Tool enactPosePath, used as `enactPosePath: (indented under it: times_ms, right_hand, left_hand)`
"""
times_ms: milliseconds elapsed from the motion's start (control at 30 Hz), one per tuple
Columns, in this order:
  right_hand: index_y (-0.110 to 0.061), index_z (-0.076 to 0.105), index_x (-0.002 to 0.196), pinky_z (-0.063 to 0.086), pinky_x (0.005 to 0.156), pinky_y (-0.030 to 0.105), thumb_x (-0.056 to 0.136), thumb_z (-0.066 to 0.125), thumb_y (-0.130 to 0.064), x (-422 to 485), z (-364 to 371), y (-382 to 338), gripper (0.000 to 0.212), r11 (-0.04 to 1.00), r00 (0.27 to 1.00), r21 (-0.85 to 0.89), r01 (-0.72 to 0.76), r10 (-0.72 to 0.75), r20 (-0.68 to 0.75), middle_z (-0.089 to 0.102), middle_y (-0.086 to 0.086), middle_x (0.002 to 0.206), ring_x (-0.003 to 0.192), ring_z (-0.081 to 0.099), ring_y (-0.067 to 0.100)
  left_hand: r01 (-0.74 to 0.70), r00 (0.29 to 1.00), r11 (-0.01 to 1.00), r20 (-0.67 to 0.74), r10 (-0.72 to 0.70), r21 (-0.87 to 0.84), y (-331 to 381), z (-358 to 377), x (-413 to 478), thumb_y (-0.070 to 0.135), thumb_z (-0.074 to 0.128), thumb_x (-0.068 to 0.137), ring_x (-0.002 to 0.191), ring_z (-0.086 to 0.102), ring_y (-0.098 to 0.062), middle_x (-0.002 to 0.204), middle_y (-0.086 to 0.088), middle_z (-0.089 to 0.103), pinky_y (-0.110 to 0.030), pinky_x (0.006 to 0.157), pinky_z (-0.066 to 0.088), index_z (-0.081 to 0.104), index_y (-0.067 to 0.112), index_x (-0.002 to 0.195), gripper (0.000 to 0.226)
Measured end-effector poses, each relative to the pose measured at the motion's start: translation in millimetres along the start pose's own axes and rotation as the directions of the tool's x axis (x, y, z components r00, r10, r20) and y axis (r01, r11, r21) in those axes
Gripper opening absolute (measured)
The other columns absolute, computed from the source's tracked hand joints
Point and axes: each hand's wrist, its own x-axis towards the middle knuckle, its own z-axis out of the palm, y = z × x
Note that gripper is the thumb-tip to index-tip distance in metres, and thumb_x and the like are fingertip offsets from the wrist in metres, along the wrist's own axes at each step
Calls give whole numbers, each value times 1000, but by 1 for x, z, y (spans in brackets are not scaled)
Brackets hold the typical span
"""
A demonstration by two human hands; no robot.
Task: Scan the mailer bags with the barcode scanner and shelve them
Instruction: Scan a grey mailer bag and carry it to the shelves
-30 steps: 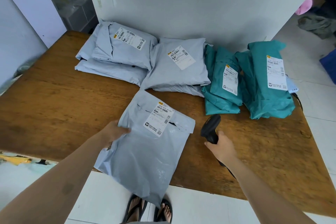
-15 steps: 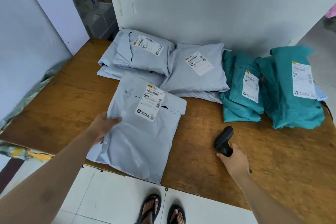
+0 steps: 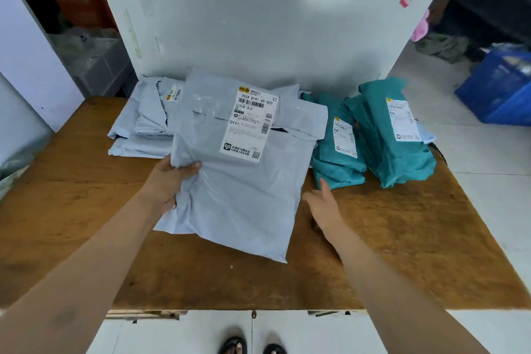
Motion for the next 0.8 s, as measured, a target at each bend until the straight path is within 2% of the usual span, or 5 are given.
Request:
enactPosePath:
  times_ms: [167,333,500,633,800]
  right_hand:
    - [-23,65,104,48,97,46,93,51,-50,-33,-51,-37,32,693,996,716,-84,85,35,72,6,105,100,66,26]
    - [-6,65,117,54,93,45,83,73,-19,-71,-156,-31,38,775,971,600,200,-72,-230,71,10,115,103,69,28]
    - [-13,70,103,54,92,46,83,73,-19,-131,-293,9,21,771,868,547,327,-16,-496,74,5,108,102,69,29]
    - [-13,72,93,53,94,46,84,72,-16,-180,-405,60,10,786,753,455,418,-21,-657,74,8,103,100,68,31]
    - [-13,70,86,54,89,38,84,72,-16,-245,-544,122,5,778,621,403,482,22,-784,72,7,96,89,66,27]
  left_hand:
    - [-48,986,997,162,37,66,10,72,15,4,65,85,78,72,-20,86,-2,75,-35,74,57,67,12,97,14]
    - [-142,928,988,357,110,64,18,189,2,3,65,85,72,72,-13,78,3,75,-26,65,59,67,11,95,13]
    - [-173,808,982,582,94,82,2,333,-46,11,66,85,89,68,-24,100,-7,71,-37,86,53,65,7,109,24]
    - [-249,716,966,684,137,68,-33,455,-104,5,61,88,66,68,-4,67,14,72,-21,69,57,65,15,89,11]
    - [-288,645,957,745,170,31,-74,608,-192,6,66,86,65,65,-15,63,8,70,-32,73,54,66,9,84,3]
